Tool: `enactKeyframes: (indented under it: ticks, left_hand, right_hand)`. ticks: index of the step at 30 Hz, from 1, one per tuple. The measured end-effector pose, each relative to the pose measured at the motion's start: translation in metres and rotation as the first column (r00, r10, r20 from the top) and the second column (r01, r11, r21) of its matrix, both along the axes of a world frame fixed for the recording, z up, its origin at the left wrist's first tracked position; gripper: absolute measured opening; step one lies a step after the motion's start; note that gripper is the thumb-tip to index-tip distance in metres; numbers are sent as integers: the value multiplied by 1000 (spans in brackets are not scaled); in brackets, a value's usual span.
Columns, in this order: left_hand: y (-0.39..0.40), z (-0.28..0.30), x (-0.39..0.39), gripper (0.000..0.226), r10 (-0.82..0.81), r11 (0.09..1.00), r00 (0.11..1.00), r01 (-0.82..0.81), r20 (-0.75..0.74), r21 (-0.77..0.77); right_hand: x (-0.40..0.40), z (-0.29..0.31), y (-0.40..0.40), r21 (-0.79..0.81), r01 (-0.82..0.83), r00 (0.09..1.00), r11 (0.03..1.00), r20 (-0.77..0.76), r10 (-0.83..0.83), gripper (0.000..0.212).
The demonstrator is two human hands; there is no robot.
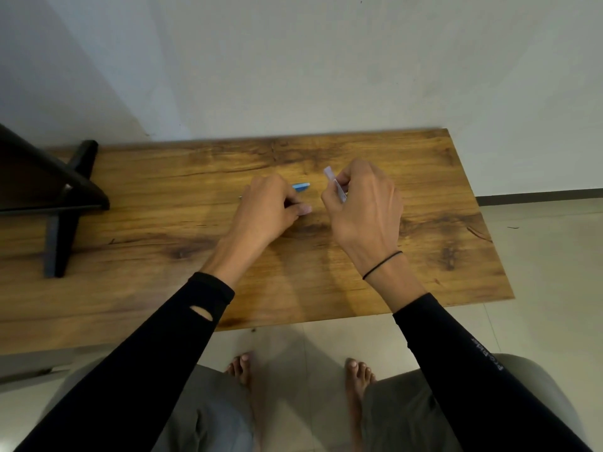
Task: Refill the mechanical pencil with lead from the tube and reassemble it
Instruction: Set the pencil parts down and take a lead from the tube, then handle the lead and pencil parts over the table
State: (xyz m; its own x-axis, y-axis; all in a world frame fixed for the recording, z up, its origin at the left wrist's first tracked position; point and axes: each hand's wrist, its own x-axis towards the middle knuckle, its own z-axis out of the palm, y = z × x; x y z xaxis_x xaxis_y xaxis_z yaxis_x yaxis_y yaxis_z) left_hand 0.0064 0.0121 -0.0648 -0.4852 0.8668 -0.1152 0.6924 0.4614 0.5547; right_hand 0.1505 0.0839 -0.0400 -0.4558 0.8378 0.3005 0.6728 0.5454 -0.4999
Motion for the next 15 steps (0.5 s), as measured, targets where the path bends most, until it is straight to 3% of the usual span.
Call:
enactKeyframes:
  ticks: [2,3,4,6,7,8,10,12,15]
  left_hand:
    - [1,0,-5,28,70,994,992,-79,108,82]
    - [3,0,-8,31,130,974,956,-173,261,147]
    - [5,2,-9,33,170,935,851,-299,496,193]
    - [9,6,-12,51,86,854,420,-498,903,150]
    - [9,7,-12,67,-8,841,184,-531,983,106]
    - [8,8,-11,82,-93,835,-12,-546,996,71]
    - [8,9,-6,103,-234,824,-258,-565,937,50]
    - [6,12,2,114,-331,816,-367,-573,869,68]
    - [6,18,12,126,-433,794,-412,-595,801,123]
  right_hand:
    - [1,1,1,-3,-18,1000,1000,-19,18,12]
    - [1,2,1,-5,-34,999,999,-30,34,13]
    - [1,3,1,-7,-55,997,998,-47,55,14]
    - [1,6,0,-7,-111,990,994,-85,110,16]
    - [0,8,-1,-2,-148,984,989,-100,147,16]
    - [0,10,-2,8,-190,976,982,-109,189,15]
    - [-1,15,-5,54,-285,951,957,-105,290,13]
    - [-2,19,-6,102,-383,919,918,-64,390,15]
    - [2,23,1,133,-493,869,860,32,493,19]
